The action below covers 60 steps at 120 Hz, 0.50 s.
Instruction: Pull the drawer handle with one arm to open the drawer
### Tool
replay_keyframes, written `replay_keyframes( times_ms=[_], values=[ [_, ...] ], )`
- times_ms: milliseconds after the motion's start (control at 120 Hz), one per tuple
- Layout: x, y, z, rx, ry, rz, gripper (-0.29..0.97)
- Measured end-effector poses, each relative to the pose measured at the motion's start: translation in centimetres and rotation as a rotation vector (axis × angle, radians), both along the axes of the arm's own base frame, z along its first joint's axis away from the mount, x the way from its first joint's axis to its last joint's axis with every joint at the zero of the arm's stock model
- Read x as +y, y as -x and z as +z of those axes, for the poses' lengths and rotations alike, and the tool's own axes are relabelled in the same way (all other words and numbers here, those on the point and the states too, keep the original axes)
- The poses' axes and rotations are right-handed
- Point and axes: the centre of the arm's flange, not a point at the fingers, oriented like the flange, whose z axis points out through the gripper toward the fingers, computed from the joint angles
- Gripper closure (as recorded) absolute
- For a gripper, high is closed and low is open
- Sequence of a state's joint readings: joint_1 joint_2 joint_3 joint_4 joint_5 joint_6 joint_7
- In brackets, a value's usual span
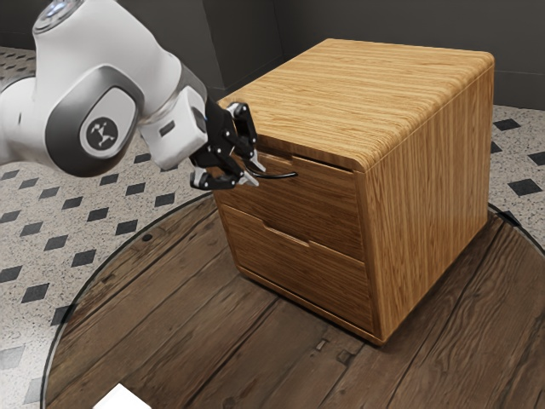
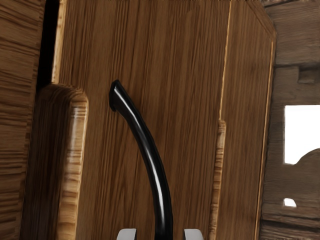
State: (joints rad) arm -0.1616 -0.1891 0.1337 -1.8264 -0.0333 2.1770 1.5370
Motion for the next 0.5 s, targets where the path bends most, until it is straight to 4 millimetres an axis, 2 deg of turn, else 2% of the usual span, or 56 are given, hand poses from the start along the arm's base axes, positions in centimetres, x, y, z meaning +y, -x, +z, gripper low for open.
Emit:
replay_keyframes(
  times_ms=[175,500],
  values=[
    [-0.7,0.5,0.0,0.000,0.001,-0.012,0.68],
    [-0.8,1.4,0.1,0.000,0.005,-0.012,0.70]
  ],
)
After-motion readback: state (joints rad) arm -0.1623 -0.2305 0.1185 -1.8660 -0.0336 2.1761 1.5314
